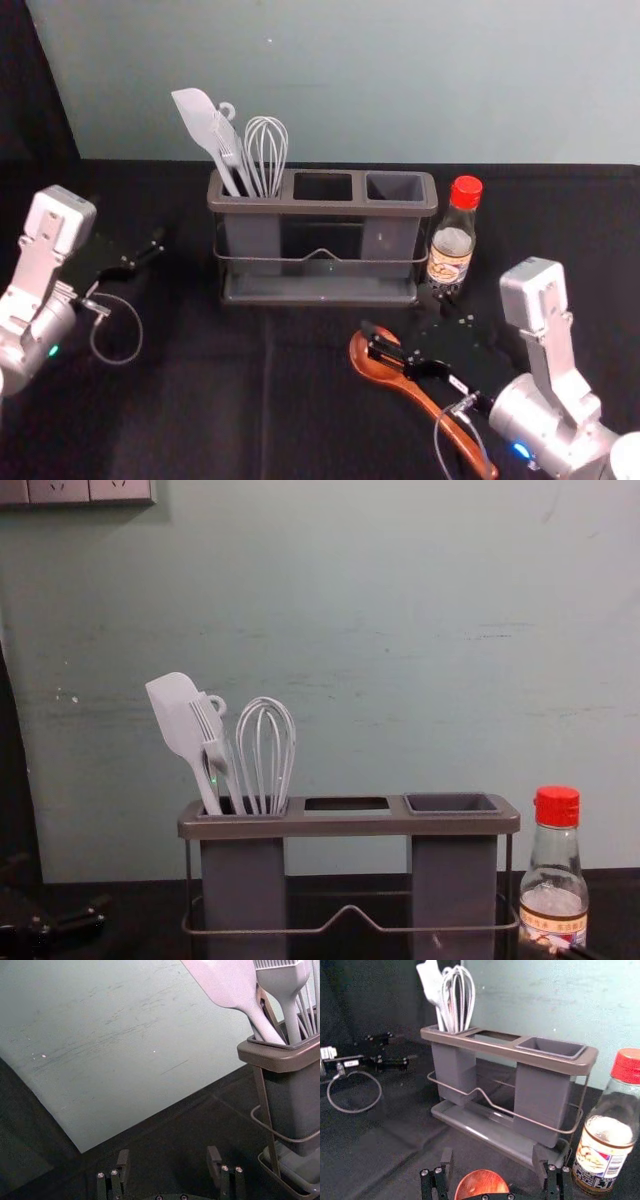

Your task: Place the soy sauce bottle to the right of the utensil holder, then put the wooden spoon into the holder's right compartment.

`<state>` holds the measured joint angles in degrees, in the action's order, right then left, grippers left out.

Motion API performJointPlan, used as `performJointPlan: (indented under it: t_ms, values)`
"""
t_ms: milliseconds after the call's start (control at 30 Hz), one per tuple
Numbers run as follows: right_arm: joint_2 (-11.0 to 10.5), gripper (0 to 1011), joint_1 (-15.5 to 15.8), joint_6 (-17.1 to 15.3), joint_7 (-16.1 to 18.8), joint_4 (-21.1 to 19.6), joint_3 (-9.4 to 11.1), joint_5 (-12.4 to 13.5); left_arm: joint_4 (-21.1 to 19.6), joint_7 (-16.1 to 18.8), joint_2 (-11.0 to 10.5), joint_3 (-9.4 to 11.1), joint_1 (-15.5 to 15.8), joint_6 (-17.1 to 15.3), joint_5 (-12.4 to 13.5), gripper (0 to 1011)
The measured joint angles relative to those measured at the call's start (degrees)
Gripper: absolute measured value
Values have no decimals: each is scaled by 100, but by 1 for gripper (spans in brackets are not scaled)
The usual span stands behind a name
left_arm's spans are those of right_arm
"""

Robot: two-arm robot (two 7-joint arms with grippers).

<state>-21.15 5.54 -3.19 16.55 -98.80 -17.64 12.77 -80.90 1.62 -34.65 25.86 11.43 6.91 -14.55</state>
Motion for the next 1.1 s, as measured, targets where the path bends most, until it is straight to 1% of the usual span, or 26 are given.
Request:
performJointPlan:
  t_ms: [100,167,200,300,333,433,467,500,533,600,633,733,933,1100]
  values:
    - [-25,1003,-48,-617,-84,-226,-58,-135,0,0,0,0,0,0,0,1000]
    - [-32,1002,-108,-1102,-134,-365,-106,-193,0,0,0,0,0,0,0,1000]
    - [-35,1003,-180,-1589,-192,-481,-168,-274,0,0,0,0,0,0,0,1000]
    - [0,1003,-310,-2364,-365,-638,-292,-475,0,0,0,0,0,0,0,1000]
    - [59,1003,-391,-2813,-516,-714,-366,-622,0,0,0,0,0,0,0,1000]
    - [170,1003,-516,-3384,-677,-769,-424,-758,0,0,0,0,0,0,0,1000]
    - [248,1003,-585,-3660,-737,-776,-432,-791,0,0,0,0,0,0,0,1000]
    - [290,1003,-620,-3786,-757,-776,-433,-806,0,0,0,0,0,0,0,1000]
    - [360,1003,-707,-4004,-777,-760,-446,-828,0,0,0,0,0,0,0,1000]
    - [420,1003,-806,-4205,-759,-710,-460,-828,0,0,0,0,0,0,0,1000]
    - [481,1003,-899,-4379,-724,-652,-468,-824,0,0,0,0,0,0,0,1000]
    - [596,1003,-1060,-4610,-657,-525,-471,-818,0,0,0,0,0,0,0,1000]
    - [714,1003,-1232,-4715,-463,-290,-421,-748,0,0,0,0,0,0,0,1000]
    - [778,1003,-1327,-4761,-362,-132,-429,-772,0,0,0,0,0,0,0,1000]
